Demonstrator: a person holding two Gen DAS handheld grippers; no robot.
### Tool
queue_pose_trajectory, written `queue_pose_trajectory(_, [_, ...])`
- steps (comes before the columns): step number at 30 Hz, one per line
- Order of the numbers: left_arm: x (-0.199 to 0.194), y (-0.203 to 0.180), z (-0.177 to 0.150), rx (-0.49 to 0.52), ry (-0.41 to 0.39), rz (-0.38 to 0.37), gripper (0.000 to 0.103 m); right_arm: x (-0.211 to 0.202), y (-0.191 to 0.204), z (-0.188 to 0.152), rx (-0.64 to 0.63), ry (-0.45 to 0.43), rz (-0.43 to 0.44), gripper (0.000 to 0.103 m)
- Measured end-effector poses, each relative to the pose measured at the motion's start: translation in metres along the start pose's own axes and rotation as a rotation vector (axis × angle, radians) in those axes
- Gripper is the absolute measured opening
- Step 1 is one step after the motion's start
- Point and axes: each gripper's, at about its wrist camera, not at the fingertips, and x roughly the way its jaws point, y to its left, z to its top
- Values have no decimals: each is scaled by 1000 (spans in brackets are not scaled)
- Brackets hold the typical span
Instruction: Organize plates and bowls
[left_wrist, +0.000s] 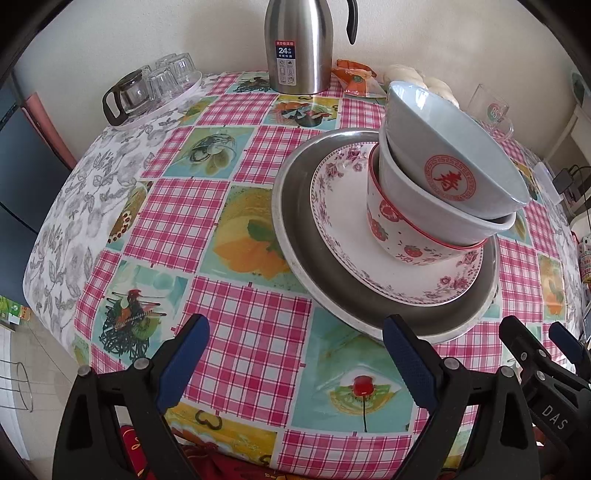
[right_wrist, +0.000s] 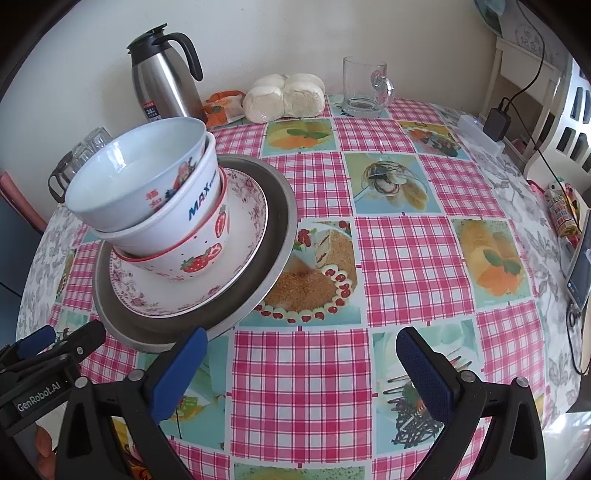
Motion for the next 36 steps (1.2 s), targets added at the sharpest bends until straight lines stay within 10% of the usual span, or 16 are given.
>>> queue_pose_trajectory(36, [-3, 4, 2, -14, -19, -5, 95, 3, 2, 0, -10, 10, -2, 103])
